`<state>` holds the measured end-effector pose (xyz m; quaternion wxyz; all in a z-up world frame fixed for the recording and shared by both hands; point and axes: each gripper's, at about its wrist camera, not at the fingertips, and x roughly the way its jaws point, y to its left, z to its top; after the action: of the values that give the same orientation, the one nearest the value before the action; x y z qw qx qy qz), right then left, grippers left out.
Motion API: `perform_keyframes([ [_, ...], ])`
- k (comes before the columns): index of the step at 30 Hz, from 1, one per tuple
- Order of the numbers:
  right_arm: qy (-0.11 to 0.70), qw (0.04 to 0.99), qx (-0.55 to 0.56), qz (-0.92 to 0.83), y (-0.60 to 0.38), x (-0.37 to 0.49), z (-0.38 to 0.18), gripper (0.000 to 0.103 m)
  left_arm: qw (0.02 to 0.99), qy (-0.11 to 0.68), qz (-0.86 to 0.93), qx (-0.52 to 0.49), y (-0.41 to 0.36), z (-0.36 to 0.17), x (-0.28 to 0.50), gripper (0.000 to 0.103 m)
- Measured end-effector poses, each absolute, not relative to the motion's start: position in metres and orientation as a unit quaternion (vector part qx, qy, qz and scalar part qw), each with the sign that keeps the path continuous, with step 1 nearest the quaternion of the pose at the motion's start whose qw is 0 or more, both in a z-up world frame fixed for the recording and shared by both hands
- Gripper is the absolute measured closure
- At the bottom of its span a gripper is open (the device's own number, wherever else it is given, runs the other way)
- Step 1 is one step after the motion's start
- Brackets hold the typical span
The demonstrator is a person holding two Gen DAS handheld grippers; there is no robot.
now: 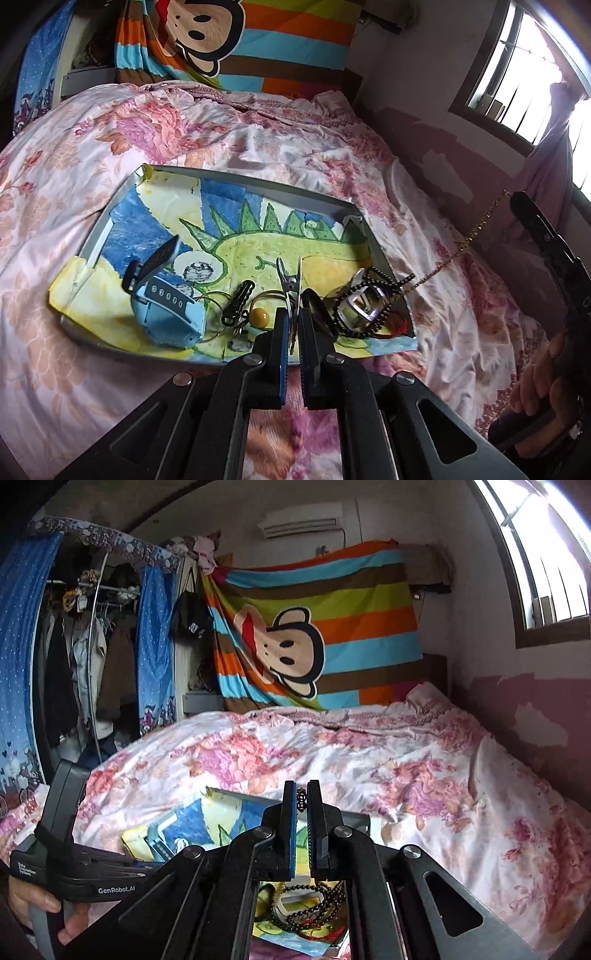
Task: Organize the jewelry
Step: 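Lift gold chain with left tool and carry it over the tray, then open left tool releasing gold chain into the tray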
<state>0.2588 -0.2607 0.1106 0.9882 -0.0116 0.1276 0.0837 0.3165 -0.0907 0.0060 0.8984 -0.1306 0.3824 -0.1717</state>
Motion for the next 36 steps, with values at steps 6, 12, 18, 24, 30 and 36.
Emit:
perform_keyframes([
  [6, 0.196, 0.975, -0.004, 0.104, -0.265, 0.29, 0.065, 0.098, 0.89, 0.406, -0.162, -0.128, -0.1, -0.02, 0.336, 0.098],
  [12, 0.267, 0.957, 0.014, 0.109, -0.277, 0.31, 0.011, 0.098, 0.88, 0.429, -0.158, -0.13, -0.103, -0.039, 0.349, 0.098],
  [18, 0.305, 0.944, 0.036, 0.119, -0.289, 0.313, -0.015, 0.098, 0.879, 0.437, -0.148, -0.12, -0.107, -0.043, 0.352, 0.097],
  [24, 0.318, 0.939, 0.049, 0.12, -0.295, 0.312, -0.021, 0.098, 0.875, 0.447, -0.139, -0.123, -0.107, -0.041, 0.353, 0.093],
  [30, 0.321, 0.939, 0.052, 0.111, -0.299, 0.306, -0.013, 0.095, 0.876, 0.449, -0.129, -0.118, -0.105, -0.031, 0.347, 0.085],
  [36, 0.291, 0.949, 0.065, 0.1, -0.308, 0.288, 0.01, 0.056, 0.883, 0.435, -0.126, -0.122, -0.101, -0.011, 0.331, 0.061],
])
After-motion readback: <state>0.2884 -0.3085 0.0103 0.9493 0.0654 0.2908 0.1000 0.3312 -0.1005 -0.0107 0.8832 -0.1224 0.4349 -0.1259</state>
